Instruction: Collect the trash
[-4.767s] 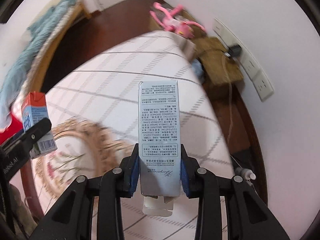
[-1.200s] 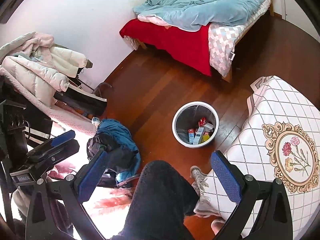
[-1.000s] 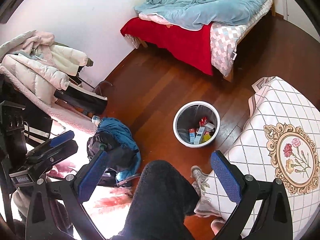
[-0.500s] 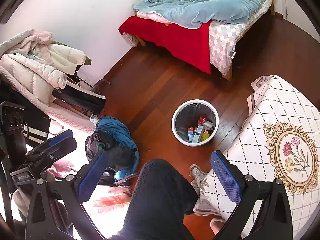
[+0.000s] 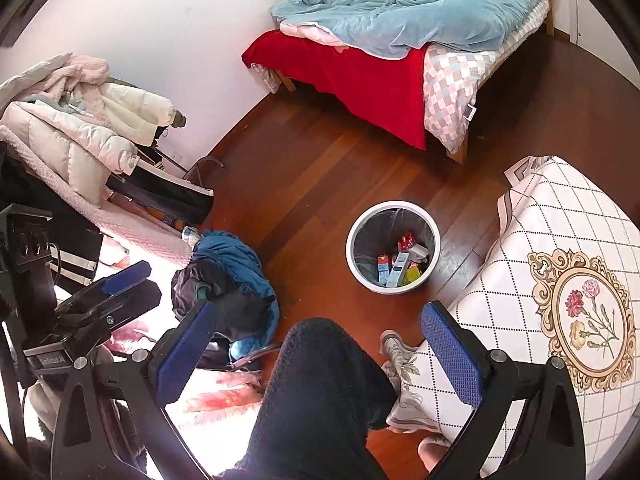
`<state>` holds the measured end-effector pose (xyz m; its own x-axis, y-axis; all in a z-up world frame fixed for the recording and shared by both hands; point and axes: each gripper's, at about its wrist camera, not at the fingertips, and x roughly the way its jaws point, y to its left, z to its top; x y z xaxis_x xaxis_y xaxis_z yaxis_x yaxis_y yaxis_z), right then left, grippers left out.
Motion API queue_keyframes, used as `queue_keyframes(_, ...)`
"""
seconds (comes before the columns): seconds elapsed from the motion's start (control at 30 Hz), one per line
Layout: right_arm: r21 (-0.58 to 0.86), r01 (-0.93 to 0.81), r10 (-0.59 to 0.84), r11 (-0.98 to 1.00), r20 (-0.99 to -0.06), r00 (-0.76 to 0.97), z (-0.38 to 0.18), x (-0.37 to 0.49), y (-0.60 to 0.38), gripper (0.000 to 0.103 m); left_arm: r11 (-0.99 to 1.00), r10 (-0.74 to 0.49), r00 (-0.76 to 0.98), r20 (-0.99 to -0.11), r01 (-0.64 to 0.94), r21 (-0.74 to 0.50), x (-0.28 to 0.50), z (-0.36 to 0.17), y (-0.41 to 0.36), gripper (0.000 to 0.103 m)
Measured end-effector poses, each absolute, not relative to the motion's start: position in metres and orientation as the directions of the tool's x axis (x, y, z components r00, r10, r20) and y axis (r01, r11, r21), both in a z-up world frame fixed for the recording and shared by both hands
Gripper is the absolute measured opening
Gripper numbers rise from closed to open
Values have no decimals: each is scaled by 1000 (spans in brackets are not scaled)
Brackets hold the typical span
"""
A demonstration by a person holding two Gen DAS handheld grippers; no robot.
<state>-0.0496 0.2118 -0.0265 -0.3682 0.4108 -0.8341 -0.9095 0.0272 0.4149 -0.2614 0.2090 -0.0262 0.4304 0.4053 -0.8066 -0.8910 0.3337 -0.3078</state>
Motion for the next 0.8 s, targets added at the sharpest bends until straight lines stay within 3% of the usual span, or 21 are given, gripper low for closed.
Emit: queue_keyframes(0.8, 418, -908, 410, 15, -831, -375, -22, -58, 214, 103, 331, 405, 436, -804, -889, -315, -265, -25, 203, 103)
